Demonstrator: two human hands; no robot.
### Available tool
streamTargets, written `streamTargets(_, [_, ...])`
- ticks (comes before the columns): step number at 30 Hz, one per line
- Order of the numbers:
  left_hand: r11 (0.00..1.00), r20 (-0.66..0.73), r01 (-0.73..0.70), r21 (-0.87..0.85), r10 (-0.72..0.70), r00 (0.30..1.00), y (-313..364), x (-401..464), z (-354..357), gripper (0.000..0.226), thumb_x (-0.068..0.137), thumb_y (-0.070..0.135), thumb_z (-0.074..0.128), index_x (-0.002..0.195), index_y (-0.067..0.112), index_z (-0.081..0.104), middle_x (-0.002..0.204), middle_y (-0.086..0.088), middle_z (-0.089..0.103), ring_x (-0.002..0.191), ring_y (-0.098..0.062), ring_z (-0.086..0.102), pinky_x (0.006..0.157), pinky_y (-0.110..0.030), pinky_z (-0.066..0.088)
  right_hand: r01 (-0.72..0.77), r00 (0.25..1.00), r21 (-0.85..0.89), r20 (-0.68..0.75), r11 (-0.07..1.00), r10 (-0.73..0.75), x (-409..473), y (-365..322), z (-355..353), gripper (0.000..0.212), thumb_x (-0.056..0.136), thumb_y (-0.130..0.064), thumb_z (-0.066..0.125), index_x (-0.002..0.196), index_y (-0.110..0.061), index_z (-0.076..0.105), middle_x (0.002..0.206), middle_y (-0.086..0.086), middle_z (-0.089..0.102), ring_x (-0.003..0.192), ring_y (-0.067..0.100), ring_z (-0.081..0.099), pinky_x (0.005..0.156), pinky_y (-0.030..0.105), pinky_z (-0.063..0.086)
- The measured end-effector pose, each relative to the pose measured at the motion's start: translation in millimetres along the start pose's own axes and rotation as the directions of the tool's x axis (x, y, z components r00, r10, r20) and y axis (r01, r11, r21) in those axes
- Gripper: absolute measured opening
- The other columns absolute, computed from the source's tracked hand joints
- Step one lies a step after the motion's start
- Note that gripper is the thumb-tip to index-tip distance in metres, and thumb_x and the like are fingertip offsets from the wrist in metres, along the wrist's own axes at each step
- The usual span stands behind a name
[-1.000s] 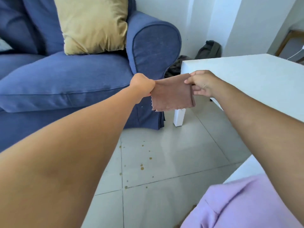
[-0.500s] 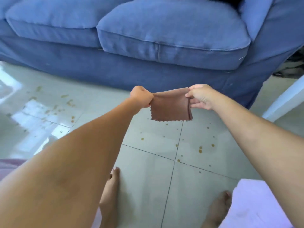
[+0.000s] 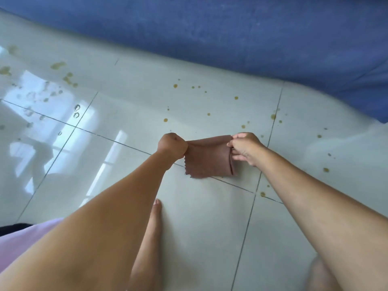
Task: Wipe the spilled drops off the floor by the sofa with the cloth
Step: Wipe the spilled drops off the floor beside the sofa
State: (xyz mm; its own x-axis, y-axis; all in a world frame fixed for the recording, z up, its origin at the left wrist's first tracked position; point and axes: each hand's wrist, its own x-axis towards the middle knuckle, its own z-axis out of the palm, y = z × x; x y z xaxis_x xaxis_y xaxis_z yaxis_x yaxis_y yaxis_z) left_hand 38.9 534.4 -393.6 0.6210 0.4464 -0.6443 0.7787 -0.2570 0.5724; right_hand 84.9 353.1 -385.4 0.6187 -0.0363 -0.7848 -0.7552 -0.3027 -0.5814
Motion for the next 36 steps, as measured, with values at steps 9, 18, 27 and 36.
streamTargets(9, [0.948, -0.428, -0.163, 0.273, 0.271, 0.862, -39.0, 39.2, -3.4, 0.041, 0.096, 0.028, 0.043, 0.132, 0.007, 0.045, 0.133, -0.011, 0.053, 0.126, -0.028, 0.047, 0.096, -0.036, 0.040, 0.641, 0.537, -0.730, 0.209, 0.235, -0.817, 33.9, 62.7, 45.9, 0.042, 0.088, -0.026, 0.047, 0.123, -0.007, 0.060, 0.133, 0.016, 0.058, 0.124, 0.034, 0.055, 0.098, 0.042, 0.050])
streamTargets(18, [0.836, -0.386, -0.003, 0.548, 0.257, 0.886, -81.0, 71.2, -0.6, 0.063, 0.099, 0.037, 0.021, 0.157, 0.015, 0.007, 0.166, 0.000, 0.002, 0.153, -0.018, -0.002, 0.124, -0.042, -0.003, 0.508, 0.585, -0.858, 0.401, -0.067, -0.705, 64.6, 91.1, 66.5, 0.056, 0.091, -0.050, 0.035, 0.145, -0.034, 0.038, 0.155, -0.001, 0.037, 0.144, 0.023, 0.023, 0.113, 0.059, 0.007])
streamTargets(27, [0.860, -0.465, 0.002, 0.510, 0.274, 0.842, -88.8, 78.5, 8.8, 0.065, 0.095, 0.041, 0.021, 0.156, 0.017, 0.013, 0.165, 0.001, 0.009, 0.153, -0.017, 0.003, 0.124, -0.040, -0.001, 0.338, 0.707, -0.940, 0.219, 0.049, -0.673, 129.9, 2.1, 34.2, 0.059, 0.094, -0.053, 0.018, 0.152, -0.039, 0.012, 0.164, -0.008, 0.005, 0.152, 0.020, 0.003, 0.116, 0.059, -0.005])
streamTargets(36, [0.863, -0.467, 0.016, 0.505, 0.257, 0.846, -86.6, 80.0, 8.7, 0.068, 0.093, 0.043, 0.019, 0.156, 0.020, 0.012, 0.165, 0.004, 0.009, 0.153, -0.015, 0.002, 0.123, -0.037, -0.004, 0.320, 0.739, -0.941, 0.175, 0.110, -0.650, 193.3, -108.0, 93.7, 0.058, 0.097, -0.050, 0.013, 0.153, -0.036, 0.005, 0.164, -0.006, -0.006, 0.151, 0.021, -0.010, 0.117, 0.059, -0.010])
